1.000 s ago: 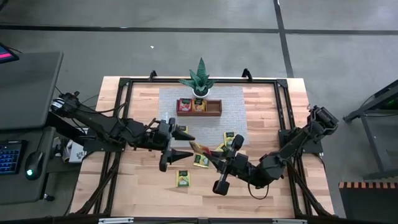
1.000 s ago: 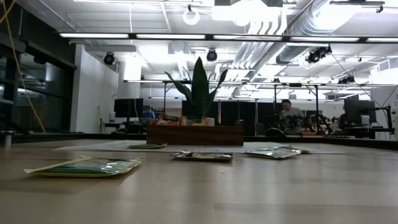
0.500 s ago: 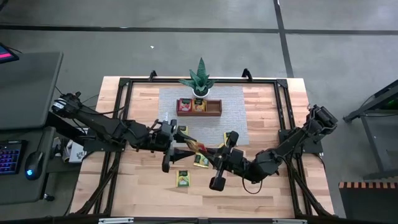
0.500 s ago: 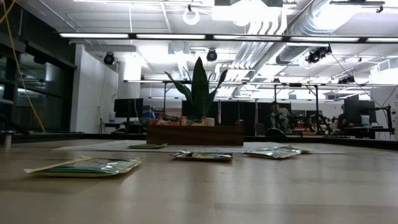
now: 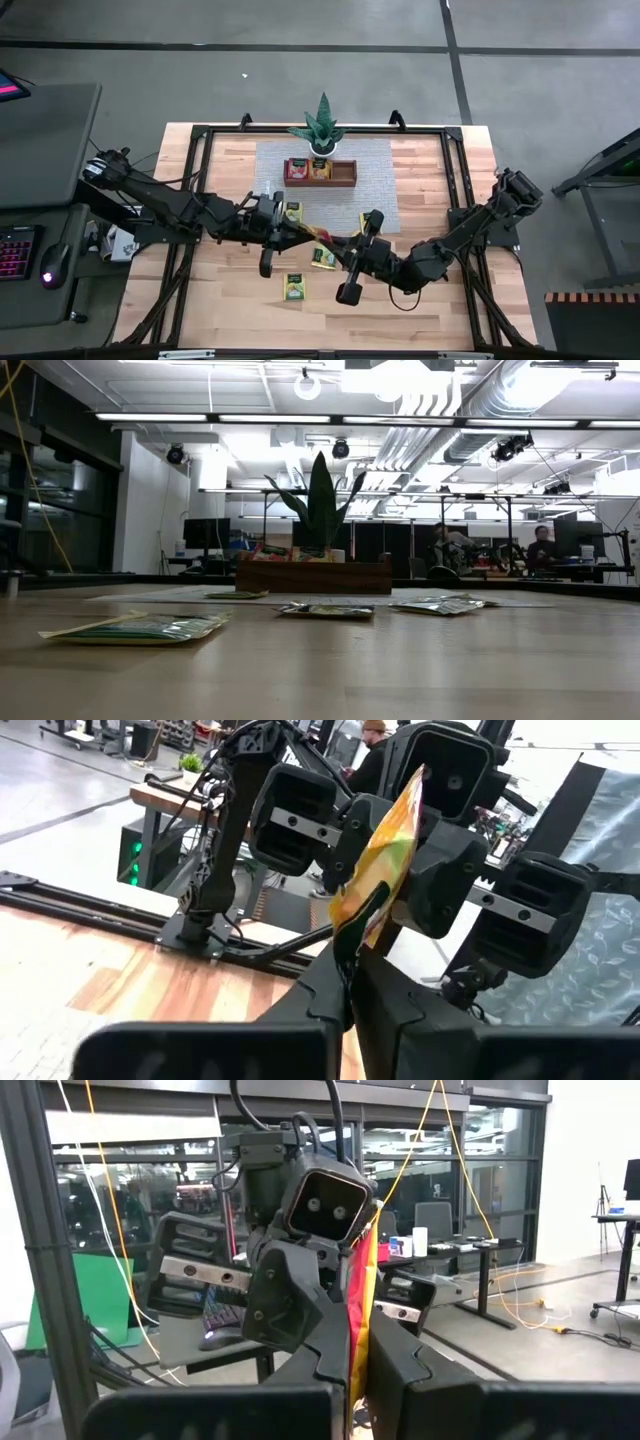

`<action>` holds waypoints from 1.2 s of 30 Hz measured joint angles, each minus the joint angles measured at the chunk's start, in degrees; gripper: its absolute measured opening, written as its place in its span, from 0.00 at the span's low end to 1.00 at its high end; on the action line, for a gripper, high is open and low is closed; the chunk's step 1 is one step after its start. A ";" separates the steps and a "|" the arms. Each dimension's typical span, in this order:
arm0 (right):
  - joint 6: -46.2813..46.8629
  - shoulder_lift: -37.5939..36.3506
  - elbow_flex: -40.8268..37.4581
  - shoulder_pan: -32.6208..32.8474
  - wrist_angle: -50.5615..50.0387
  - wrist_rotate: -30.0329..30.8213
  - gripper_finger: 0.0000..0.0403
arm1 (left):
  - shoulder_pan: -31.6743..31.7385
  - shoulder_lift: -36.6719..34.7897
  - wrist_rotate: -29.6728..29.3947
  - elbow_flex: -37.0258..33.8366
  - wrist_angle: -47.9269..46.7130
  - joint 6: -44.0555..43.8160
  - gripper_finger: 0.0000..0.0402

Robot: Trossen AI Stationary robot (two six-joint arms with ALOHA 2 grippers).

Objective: Pick & Place Tea
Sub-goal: Put the orange tea bag into the middle section of the wooden organizer

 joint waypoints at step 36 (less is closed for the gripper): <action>30.37 -16.26 0.07 -12.21 -40.04 -36.58 0.33 | 2.08 7.72 2.20 28.00 -63.67 6.22 0.00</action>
